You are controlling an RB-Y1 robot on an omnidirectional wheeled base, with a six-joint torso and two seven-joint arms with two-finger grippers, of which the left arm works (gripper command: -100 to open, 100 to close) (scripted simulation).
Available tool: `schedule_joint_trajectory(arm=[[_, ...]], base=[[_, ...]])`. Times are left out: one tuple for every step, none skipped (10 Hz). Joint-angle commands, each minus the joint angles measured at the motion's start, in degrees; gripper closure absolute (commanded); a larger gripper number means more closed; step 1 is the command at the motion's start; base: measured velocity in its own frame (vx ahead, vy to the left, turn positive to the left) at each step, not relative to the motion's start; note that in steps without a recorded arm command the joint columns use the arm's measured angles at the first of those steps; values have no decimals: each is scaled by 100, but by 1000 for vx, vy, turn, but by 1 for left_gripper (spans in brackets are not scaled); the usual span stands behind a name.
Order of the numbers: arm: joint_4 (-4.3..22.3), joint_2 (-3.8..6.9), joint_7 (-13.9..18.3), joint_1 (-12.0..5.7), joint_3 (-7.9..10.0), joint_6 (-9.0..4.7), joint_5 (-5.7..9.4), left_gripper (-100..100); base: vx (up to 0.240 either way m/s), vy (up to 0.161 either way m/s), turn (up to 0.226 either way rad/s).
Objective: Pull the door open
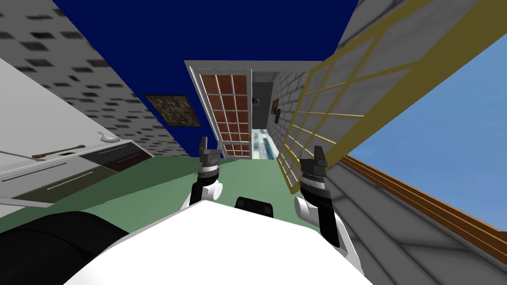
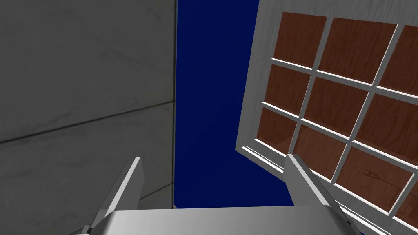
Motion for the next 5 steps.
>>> schedule_joint_trajectory(arm=[[173, 61, -158, -26, 48, -39, -95, -100], [292, 94, -251, -51, 75, -71, -155, -100], [426, 128, -357, -80, 105, -106, -223, -100], [575, 160, -474, -111, 139, -146, -299, -100], [724, 193, -591, -142, 172, -186, -374, -100]], base=[[212, -43, 43], [204, -45, 43], [194, -49, 60], [196, -61, 61], [169, -55, 56]])
